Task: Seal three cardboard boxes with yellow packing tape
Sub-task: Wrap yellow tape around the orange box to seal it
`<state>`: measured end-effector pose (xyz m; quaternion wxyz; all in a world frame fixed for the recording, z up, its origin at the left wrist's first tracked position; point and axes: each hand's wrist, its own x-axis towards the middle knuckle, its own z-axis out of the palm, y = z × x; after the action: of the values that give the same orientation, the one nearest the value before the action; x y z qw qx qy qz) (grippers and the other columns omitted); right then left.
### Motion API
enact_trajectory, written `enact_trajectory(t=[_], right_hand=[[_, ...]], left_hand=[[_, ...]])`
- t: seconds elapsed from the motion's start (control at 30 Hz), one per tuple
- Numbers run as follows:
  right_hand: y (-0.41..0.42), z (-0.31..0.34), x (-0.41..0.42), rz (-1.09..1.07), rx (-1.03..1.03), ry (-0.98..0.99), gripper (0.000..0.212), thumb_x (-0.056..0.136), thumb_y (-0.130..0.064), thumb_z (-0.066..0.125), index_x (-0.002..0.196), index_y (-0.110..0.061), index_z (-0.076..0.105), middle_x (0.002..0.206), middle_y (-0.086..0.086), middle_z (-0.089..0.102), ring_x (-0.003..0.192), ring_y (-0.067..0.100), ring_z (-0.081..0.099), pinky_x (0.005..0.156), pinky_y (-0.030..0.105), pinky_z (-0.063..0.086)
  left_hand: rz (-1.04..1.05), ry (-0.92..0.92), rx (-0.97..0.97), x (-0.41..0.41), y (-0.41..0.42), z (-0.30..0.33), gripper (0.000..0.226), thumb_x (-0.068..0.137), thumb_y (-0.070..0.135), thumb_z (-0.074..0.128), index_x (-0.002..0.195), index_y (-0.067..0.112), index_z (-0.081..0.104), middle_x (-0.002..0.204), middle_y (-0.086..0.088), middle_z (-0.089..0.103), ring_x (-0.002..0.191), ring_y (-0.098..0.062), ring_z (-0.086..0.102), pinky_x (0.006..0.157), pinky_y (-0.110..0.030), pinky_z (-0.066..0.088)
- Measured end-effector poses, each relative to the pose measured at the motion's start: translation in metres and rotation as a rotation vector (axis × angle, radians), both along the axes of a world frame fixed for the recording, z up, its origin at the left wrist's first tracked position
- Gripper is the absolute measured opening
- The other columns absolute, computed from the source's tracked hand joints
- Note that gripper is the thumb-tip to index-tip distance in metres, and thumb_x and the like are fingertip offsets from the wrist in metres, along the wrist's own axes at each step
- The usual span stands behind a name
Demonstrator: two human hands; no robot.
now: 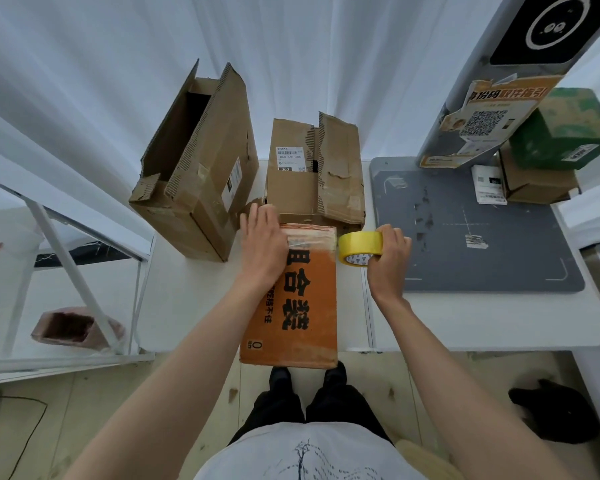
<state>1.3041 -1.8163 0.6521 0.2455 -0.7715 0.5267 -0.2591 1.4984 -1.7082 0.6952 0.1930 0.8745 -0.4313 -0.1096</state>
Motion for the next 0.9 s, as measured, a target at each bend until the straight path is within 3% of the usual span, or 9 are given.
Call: enact_trajectory(t=[0.03, 0.07, 0.13, 0.2, 0.27, 0.33, 0.43, 0.67, 0.9], right_hand=[[0.0, -0.001, 0.0, -0.001, 0.002, 0.002, 0.027, 0.087, 0.004, 0.063, 0.112, -0.005, 0.06, 0.11, 0.015, 0.058, 0.107, 0.03, 0.049, 0.067, 0.017, 0.029], [0.0, -0.003, 0.0, -0.004, 0.005, -0.001, 0.028, 0.086, 0.004, 0.064, 0.112, -0.006, 0.059, 0.111, 0.014, 0.058, 0.107, 0.029, 0.049, 0.067, 0.016, 0.028], [0.0, -0.005, 0.0, -0.011, 0.018, -0.014, 0.028, 0.087, 0.002, 0.066, 0.113, -0.006, 0.06, 0.112, 0.014, 0.058, 0.107, 0.028, 0.048, 0.068, 0.015, 0.028], [-0.001, -0.007, -0.002, -0.032, 0.03, -0.023, 0.027, 0.088, 0.001, 0.065, 0.115, -0.006, 0.06, 0.113, 0.014, 0.057, 0.108, 0.028, 0.048, 0.067, 0.014, 0.028], [-0.002, -0.009, -0.004, -0.046, 0.038, -0.036, 0.026, 0.09, 0.001, 0.064, 0.114, -0.005, 0.06, 0.112, 0.014, 0.057, 0.108, 0.027, 0.048, 0.066, 0.013, 0.028], [-0.003, -0.012, -0.005, -0.052, 0.059, -0.053, 0.024, 0.09, 0.002, 0.062, 0.113, -0.005, 0.059, 0.111, 0.013, 0.056, 0.106, 0.023, 0.047, 0.065, 0.014, 0.029], [-0.003, -0.017, -0.007, -0.071, 0.114, -0.105, 0.023, 0.092, -0.002, 0.064, 0.114, -0.006, 0.058, 0.11, 0.012, 0.055, 0.102, 0.016, 0.045, 0.065, 0.015, 0.031], [-0.002, -0.028, -0.007, -0.134, 0.257, -0.306, 0.013, 0.094, -0.003, 0.06, 0.106, -0.007, 0.057, 0.101, 0.011, 0.06, 0.09, 0.018, 0.057, 0.062, 0.018, 0.039], [-0.005, -0.031, -0.015, -0.075, 0.368, -0.375, 0.008, 0.097, -0.005, 0.054, 0.098, -0.012, 0.05, 0.092, 0.007, 0.059, 0.076, 0.008, 0.056, 0.055, 0.009, 0.042]], left_hand=[[-0.064, 0.004, 0.012, -0.004, -0.007, 0.001, 0.027, 0.094, -0.001, 0.041, 0.118, 0.009, 0.048, 0.129, -0.01, 0.053, 0.137, -0.03, 0.04, 0.125, -0.047, 0.019], [-0.118, 0.039, 0.011, -0.008, -0.013, 0.003, 0.038, 0.091, -0.007, 0.042, 0.124, 0.009, 0.051, 0.13, -0.01, 0.056, 0.138, -0.031, 0.04, 0.125, -0.045, 0.02], [-0.154, 0.174, -0.033, -0.014, -0.021, 0.004, 0.048, 0.09, -0.008, 0.047, 0.133, 0.014, 0.055, 0.127, -0.008, 0.064, 0.13, -0.03, 0.049, 0.115, -0.045, 0.037], [-0.114, 0.243, -0.121, -0.017, -0.025, 0.001, 0.036, 0.098, 0.007, 0.049, 0.13, 0.016, 0.062, 0.122, -0.005, 0.068, 0.121, -0.024, 0.056, 0.108, -0.042, 0.042], [-0.082, 0.195, -0.099, -0.019, -0.031, -0.003, 0.032, 0.103, 0.033, 0.046, 0.125, 0.019, 0.066, 0.117, -0.002, 0.066, 0.115, -0.021, 0.056, 0.107, -0.04, 0.04], [-0.107, 0.048, 0.055, -0.022, -0.036, -0.008, 0.05, 0.102, 0.058, 0.037, 0.121, 0.023, 0.067, 0.115, -0.003, 0.06, 0.113, -0.022, 0.052, 0.105, -0.04, 0.036], [-0.153, -0.119, 0.166, -0.026, -0.039, -0.016, 0.067, 0.097, 0.073, 0.026, 0.116, 0.02, 0.063, 0.115, -0.004, 0.054, 0.112, -0.024, 0.049, 0.102, -0.041, 0.035], [-0.153, -0.124, 0.171, -0.021, -0.039, -0.02, 0.068, 0.098, 0.074, 0.021, 0.114, 0.02, 0.06, 0.117, -0.002, 0.06, 0.114, -0.023, 0.051, 0.104, -0.041, 0.032], [-0.158, -0.14, 0.211, -0.022, -0.041, -0.018, 0.069, 0.098, 0.072, 0.02, 0.115, 0.019, 0.06, 0.118, -0.003, 0.06, 0.115, -0.024, 0.051, 0.103, -0.042, 0.033]])
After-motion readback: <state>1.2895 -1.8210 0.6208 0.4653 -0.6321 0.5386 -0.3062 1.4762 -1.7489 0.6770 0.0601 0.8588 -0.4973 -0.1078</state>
